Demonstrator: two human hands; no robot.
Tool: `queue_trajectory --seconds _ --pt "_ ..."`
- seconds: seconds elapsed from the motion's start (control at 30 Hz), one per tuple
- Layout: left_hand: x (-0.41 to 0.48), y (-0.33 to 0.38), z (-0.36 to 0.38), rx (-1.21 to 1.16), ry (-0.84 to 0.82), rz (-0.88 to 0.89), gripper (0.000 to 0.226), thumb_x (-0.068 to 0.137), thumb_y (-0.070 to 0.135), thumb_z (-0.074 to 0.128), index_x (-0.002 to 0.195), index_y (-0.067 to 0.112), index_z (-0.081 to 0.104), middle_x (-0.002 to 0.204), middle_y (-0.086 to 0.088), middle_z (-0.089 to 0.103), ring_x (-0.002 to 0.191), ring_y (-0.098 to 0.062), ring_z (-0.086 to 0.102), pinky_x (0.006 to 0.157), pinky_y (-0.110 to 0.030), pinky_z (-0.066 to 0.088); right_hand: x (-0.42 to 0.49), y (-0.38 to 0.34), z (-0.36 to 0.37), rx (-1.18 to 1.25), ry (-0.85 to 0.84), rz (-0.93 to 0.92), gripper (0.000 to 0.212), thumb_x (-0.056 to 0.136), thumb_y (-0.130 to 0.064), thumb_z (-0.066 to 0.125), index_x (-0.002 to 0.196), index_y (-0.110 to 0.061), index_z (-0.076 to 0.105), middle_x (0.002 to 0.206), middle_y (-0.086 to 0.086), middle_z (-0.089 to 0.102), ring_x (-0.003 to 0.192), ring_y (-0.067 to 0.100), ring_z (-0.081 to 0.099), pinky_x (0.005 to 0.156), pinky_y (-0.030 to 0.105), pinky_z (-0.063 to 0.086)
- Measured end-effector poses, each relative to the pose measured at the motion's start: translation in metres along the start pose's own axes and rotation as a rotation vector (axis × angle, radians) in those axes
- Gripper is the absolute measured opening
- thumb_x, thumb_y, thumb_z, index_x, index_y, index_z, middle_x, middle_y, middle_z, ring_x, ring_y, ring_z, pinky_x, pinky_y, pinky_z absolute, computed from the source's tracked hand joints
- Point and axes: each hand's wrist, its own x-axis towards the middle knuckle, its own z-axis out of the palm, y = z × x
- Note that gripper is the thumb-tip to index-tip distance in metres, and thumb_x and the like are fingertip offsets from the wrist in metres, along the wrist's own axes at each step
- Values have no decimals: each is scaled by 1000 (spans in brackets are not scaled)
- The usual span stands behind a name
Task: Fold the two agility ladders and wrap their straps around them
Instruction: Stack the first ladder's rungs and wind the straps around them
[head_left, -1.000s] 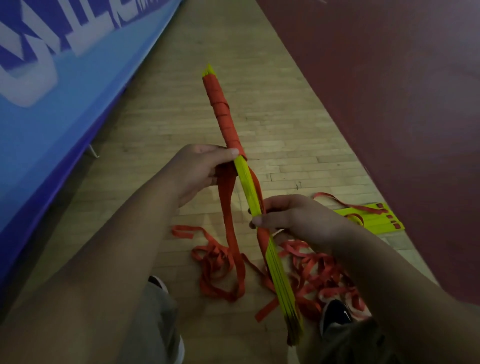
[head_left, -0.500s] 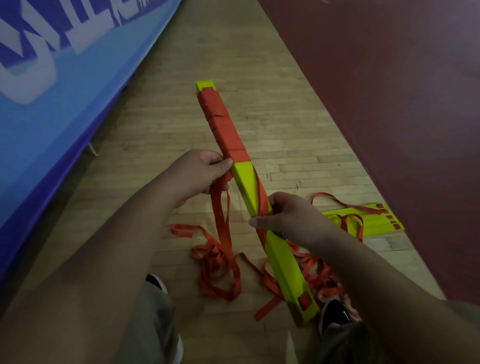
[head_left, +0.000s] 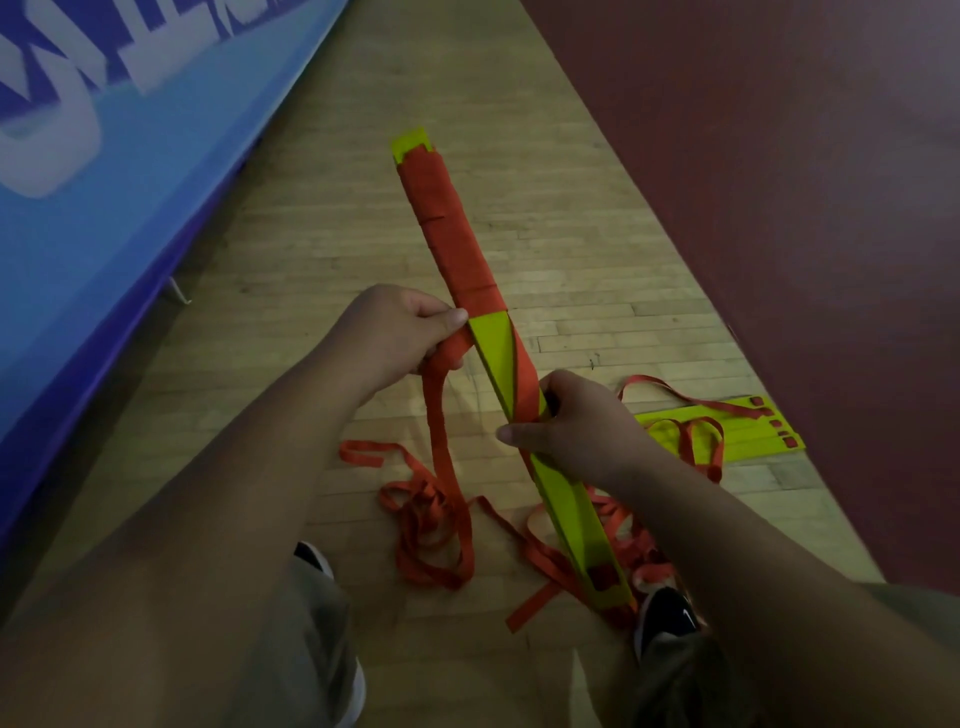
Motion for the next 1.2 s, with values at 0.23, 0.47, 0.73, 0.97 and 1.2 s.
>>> queue_trajectory --seconds 0.23,0.47,0.73,0.97,1.2 --pt "1 -1 0 2 -58 -12 17 99 43 78 98 28 85 87 5 84 83 -13 82 89 -43 67 2 5 4 -83 25 -16 41 85 -43 95 103 -24 64 96 -2 73 83 16 75 73 37 62" --pt "1 -3 -1 48 -235 -31 25 89 22 90 112 23 81 96 8 85 91 -11 82 88 -38 65 1 4 6 -128 17 2 40 86 -44 94 104 -26 62 97 -1 72 87 21 73 80 41 64" --pt "0 -4 -3 136 -257 -12 7 96 27 82 99 21 85 89 6 84 83 -9 80 78 -32 63 3 5 8 -163 36 11 43 86 -47 92 104 -25 60 98 -1 71 88 22 73 84 47 65" --pt "-2 -3 1 194 -220 -58 12 97 29 79 92 20 86 88 5 83 81 -13 76 69 -29 58 -1 4 11 -262 63 -40 40 92 -46 87 97 -27 52 92 -4 65 82 16 63 65 34 47" --pt "-11 4 9 151 -222 -98 22 104 35 73 98 17 82 82 -3 83 81 -19 79 68 -30 58 -2 3 12 -323 56 -113 40 94 -36 83 83 -32 44 87 -4 62 80 20 63 62 33 43"
